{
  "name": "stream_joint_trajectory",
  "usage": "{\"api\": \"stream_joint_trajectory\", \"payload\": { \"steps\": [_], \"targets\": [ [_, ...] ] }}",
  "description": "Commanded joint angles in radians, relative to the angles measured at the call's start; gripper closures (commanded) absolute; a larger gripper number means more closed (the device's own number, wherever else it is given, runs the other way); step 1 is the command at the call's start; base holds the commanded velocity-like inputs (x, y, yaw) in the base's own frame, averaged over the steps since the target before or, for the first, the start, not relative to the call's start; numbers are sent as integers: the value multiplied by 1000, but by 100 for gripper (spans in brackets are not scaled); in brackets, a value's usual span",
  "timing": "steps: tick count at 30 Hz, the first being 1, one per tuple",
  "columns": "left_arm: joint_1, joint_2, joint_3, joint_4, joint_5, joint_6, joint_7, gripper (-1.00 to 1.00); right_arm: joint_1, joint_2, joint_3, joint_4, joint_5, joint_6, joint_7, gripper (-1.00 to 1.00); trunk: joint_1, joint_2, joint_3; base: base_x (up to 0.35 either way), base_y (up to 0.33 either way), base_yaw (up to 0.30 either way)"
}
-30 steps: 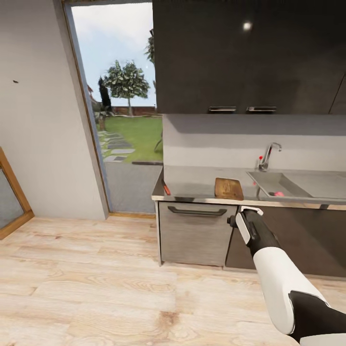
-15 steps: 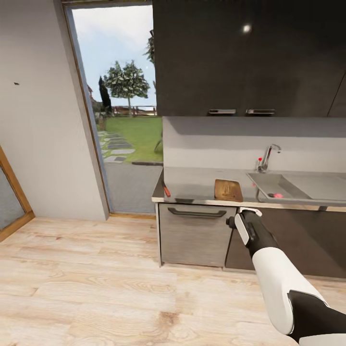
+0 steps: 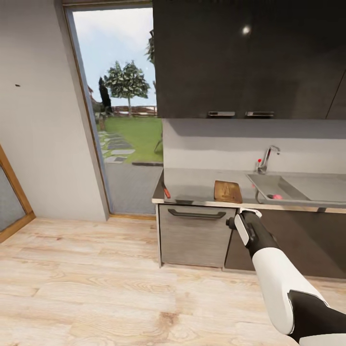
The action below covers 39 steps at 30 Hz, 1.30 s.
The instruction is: In the kitchen, take the Vidalia onion out of the sink, dice it on the chopping board with the paring knife, put the diced onion into the bowl on the countertop, then place both the paring knife and the chopping board into the sink.
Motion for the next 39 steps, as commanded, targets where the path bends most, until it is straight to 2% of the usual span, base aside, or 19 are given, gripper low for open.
{"api": "stream_joint_trajectory", "payload": {
  "steps": [1,26,39],
  "targets": [
    [0,0,0,-1,1,-2,0,-100,-1,1,-3,-1,0,4,-3,-100,-4,6,2,0,0,0],
    [0,0,0,-1,1,-2,0,-100,-1,4,-2,2,0,5,-3,-100,-100,181,80,0,0,0],
    [0,0,-1,-1,1,-2,0,-100,-1,4,-1,2,0,5,-3,-100,-100,181,80,29,27,0]
  ]
}}
